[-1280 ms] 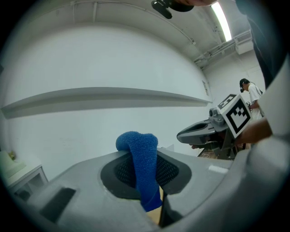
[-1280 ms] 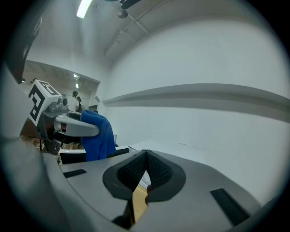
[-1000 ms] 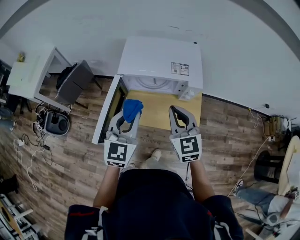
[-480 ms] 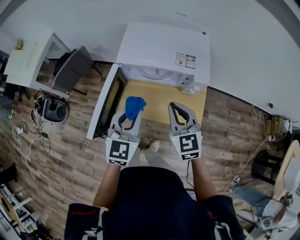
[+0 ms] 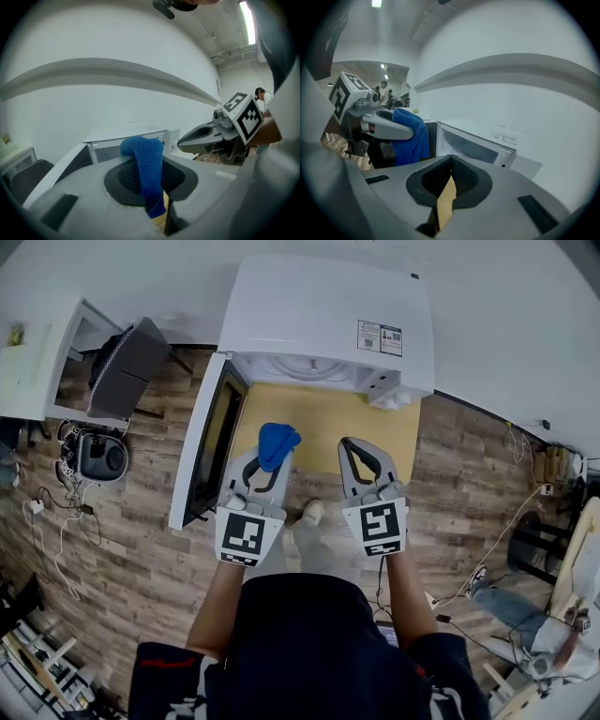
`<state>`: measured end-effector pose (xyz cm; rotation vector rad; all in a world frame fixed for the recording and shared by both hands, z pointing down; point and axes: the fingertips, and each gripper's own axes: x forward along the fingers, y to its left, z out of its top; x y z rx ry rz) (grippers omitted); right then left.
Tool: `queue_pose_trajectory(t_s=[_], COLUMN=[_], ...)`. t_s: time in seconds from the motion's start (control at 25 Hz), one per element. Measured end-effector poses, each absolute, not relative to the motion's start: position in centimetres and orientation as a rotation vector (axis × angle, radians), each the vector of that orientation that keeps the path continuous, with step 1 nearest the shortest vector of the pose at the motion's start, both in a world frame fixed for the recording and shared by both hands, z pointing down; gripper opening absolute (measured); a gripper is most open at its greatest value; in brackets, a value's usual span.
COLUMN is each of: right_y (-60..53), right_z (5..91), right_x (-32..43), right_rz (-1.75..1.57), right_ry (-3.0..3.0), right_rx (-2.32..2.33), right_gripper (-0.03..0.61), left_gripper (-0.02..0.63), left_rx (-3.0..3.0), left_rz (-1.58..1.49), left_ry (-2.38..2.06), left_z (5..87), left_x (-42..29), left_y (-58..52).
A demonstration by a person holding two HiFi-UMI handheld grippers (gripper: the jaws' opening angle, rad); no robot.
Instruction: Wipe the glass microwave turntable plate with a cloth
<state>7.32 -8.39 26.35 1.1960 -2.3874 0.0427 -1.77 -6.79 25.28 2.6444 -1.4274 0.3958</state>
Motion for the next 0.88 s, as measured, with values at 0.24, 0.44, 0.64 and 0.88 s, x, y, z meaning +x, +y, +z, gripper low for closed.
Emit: queue_pose_trajectory(t_s=[0.24,0.44,0.64,0.88], right_y=[-8.8,-9.4,-9.8,-11.1], right_z=[29.7,32.8,35.5,38.8], right_x=[6.7,6.5,6.2,6.1], right_rz=[0.075,0.095,0.096,0.082], right_ry=[-2.359,-2.329,-2.303,-2.285], right_rx=[1.142,1.093,1.043,0.987], right_gripper=[0.008,0.008,0.008,0.008], left_gripper=[0.057,0.057,0.057,0.057], left_rx=[2.62,2.613,2.581,2.566], left_rz=[0.411,0.443,0.479,0.493], left_ry=[-1.384,-1.362,-1.382,-1.386], left_z=[28.5,31.4,34.5,37.5], left_x=[-1.7,-1.8,-2.7,-3.1], left_y=[-7.9,-8.7,-10.0,-11.6])
